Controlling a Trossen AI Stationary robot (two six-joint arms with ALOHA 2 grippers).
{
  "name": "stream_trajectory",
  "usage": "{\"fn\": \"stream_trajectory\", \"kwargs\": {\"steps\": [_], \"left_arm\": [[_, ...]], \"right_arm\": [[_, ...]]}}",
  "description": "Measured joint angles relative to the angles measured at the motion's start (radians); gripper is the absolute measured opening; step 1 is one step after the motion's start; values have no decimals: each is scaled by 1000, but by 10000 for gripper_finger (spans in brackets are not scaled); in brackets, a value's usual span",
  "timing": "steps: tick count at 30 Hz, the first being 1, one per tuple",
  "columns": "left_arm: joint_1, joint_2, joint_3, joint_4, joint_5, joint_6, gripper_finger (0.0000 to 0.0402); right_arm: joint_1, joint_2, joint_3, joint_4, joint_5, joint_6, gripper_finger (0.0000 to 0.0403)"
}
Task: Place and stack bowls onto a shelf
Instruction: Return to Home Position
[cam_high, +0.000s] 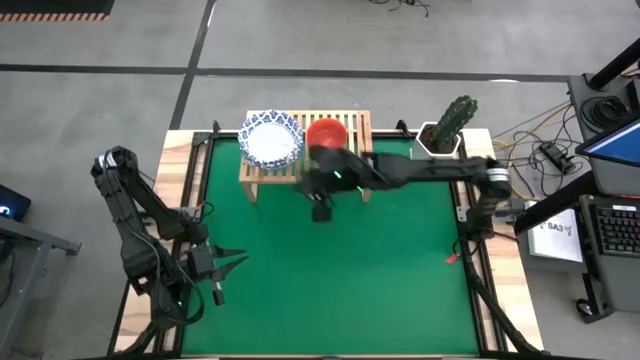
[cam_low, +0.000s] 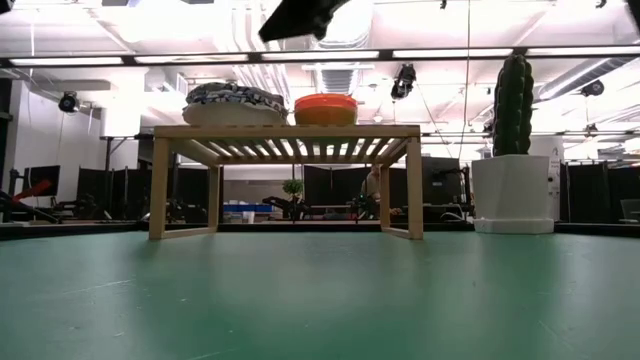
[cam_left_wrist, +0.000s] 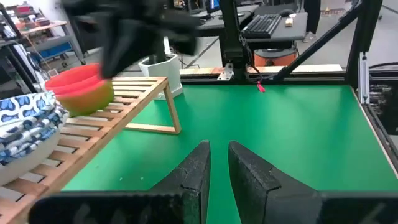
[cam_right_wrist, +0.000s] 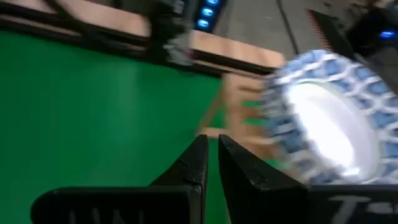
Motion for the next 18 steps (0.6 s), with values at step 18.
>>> {"fn": "stream_trajectory", "kwargs": {"steps": [18], "left_arm": [[305, 243, 6, 755, 699, 797, 40]], "right_arm": [[228, -548, -1006, 719, -79, 92, 28]]}}
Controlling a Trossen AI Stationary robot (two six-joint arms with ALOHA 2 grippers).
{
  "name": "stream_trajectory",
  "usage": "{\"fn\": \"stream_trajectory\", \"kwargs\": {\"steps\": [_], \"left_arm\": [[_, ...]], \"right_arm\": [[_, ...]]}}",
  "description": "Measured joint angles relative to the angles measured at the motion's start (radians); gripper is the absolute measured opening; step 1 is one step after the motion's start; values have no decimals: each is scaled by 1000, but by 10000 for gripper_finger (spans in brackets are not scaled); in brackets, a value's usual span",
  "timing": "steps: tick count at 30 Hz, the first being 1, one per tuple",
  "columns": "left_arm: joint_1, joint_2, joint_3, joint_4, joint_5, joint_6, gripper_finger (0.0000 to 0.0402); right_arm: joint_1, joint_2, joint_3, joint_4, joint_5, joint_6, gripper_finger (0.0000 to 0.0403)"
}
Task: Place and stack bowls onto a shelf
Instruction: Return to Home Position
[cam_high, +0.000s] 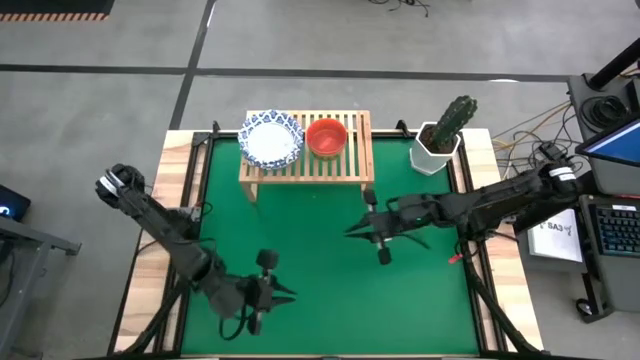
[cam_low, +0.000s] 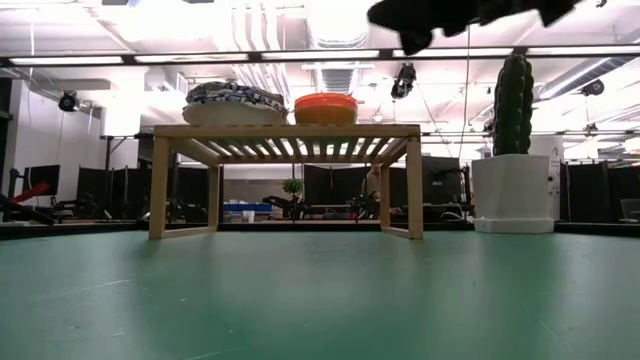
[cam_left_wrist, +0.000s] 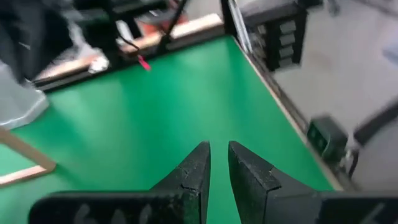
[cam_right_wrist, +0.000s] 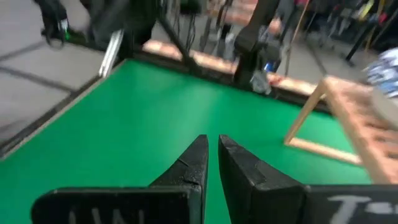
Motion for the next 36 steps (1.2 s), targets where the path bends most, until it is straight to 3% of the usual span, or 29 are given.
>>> {"fn": "stream_trajectory", "kwargs": {"steps": [3, 9, 16, 24, 31, 36], "left_arm": [[67, -19, -2, -80, 111, 57, 40], [163, -196, -57, -209, 134, 73, 40], [221, -522, -354, 11, 149, 81, 40], [321, -855, -699, 272, 123, 48, 40], [402, -1097, -859, 260, 161, 45, 40], [414, -1277, -873, 130, 182, 45, 40]], "right_arm": [[-1, -84, -93, 81, 1, -2, 28], [-1, -255, -225, 99, 0, 10, 28], [-1, -418, -363, 164, 1, 31, 28], [-3, -516, -468, 241, 1, 45, 28], [-21, -600, -538, 241, 1, 94, 28], [-21, -688, -586, 241, 1, 93, 28]]}}
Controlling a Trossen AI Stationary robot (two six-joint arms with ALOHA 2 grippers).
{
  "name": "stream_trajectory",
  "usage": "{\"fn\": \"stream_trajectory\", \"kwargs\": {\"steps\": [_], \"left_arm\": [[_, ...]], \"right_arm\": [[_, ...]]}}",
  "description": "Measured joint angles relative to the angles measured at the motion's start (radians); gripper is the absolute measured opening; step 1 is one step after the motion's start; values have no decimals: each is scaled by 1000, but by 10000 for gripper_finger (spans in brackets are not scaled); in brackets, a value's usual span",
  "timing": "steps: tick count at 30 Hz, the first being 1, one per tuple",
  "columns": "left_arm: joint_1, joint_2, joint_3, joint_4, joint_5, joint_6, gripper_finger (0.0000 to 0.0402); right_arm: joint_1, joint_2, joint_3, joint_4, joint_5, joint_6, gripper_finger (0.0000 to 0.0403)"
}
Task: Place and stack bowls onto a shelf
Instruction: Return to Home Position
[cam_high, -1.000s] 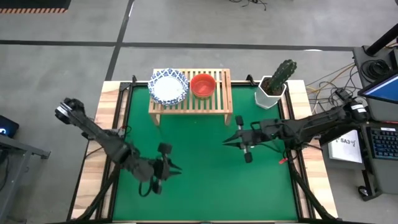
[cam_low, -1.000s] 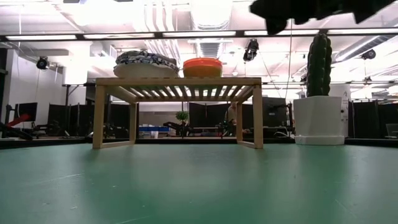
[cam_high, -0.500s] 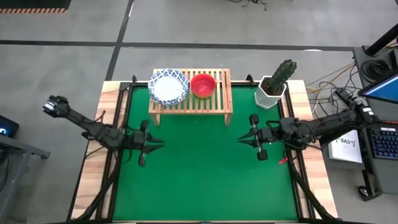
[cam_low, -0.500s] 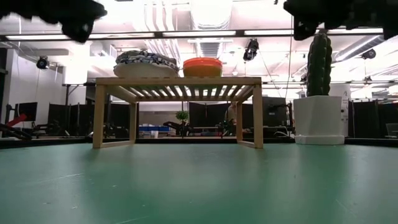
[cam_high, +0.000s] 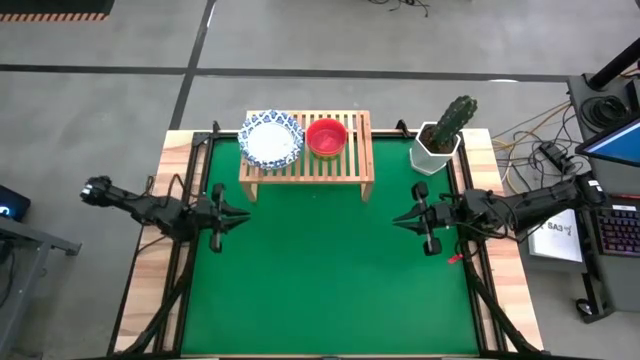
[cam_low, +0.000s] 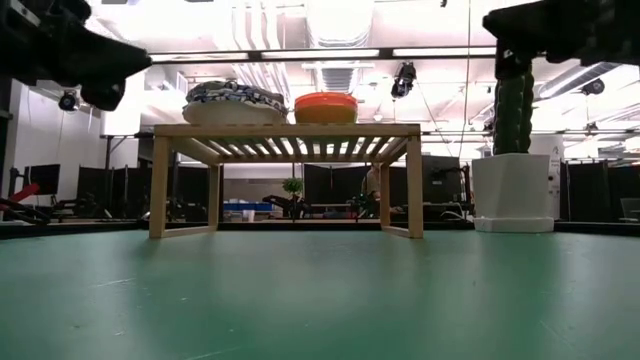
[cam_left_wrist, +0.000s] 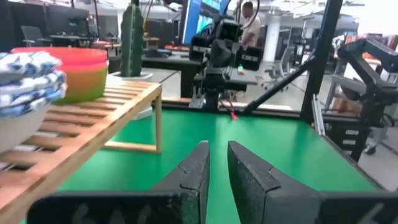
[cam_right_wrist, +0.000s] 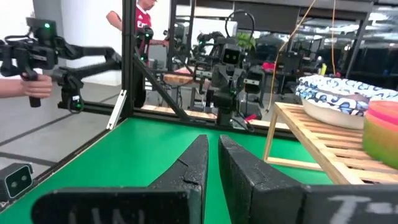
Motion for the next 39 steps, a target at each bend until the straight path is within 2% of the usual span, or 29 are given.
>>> {"fn": "stream_trajectory", "kwargs": {"steps": [3, 5, 14, 18, 20, 27, 39], "left_arm": [[0, -108, 8, -104, -4, -16, 40], [3, -163, 4, -111, -15, -18, 40], [101, -145, -98, -34, -29, -20, 40], [123, -134, -113, 51, 100, -29, 40], [123, -141, -113, 70, 113, -35, 40], [123, -138, -112, 44, 73, -97, 40], [123, -101, -111, 42, 70, -124, 40]], "right_arm": [[0, -49, -28, -8, 0, -11, 28], [0, -76, -48, -24, 0, -17, 28], [-57, -189, -158, -12, -25, -40, 28], [-107, -251, -180, -45, -73, -39, 28], [-129, -279, -180, -46, -73, -36, 28], [-146, -355, -180, -52, -68, -35, 28], [-146, -349, -180, -85, -44, -24, 28]]}}
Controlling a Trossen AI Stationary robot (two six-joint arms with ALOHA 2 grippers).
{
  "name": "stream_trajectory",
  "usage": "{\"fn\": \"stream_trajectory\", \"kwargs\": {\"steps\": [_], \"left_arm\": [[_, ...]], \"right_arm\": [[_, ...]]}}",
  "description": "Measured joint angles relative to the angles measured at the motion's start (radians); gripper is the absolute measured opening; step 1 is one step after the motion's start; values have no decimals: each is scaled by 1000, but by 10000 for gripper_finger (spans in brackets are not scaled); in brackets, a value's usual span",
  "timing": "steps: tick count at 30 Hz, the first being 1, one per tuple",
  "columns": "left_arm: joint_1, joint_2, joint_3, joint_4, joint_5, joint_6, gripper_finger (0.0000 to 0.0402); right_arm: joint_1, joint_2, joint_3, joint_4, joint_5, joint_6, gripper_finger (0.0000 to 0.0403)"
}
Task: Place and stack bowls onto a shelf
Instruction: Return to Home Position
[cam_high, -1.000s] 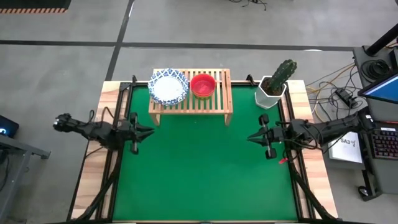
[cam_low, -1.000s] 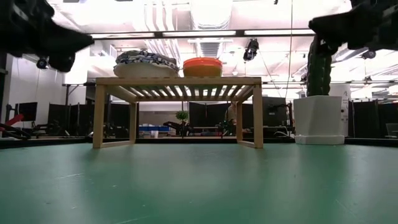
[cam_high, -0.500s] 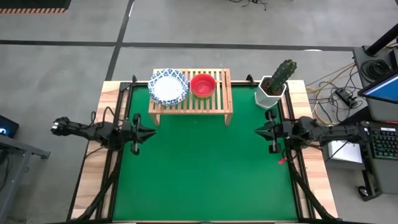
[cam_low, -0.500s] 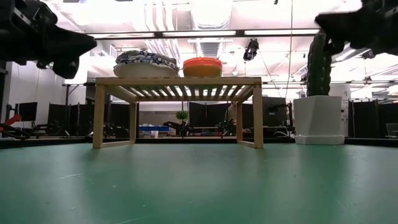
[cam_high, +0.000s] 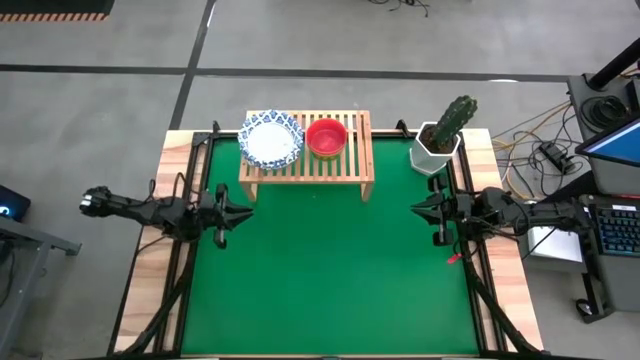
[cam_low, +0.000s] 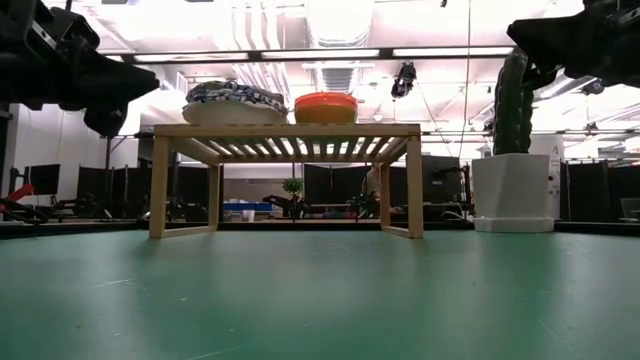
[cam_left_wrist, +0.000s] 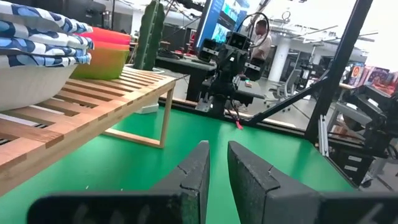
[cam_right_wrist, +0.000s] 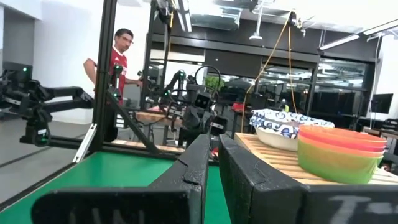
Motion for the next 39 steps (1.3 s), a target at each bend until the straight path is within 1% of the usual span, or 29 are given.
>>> {"fn": "stream_trajectory", "kwargs": {"steps": [23, 39], "left_arm": [[0, 43, 1, 0, -1, 0, 40], [0, 47, 1, 0, -1, 0, 40]], "right_arm": [[0, 0, 0, 0, 0, -2, 28], [0, 0, -1, 0, 0, -2, 28]]}}
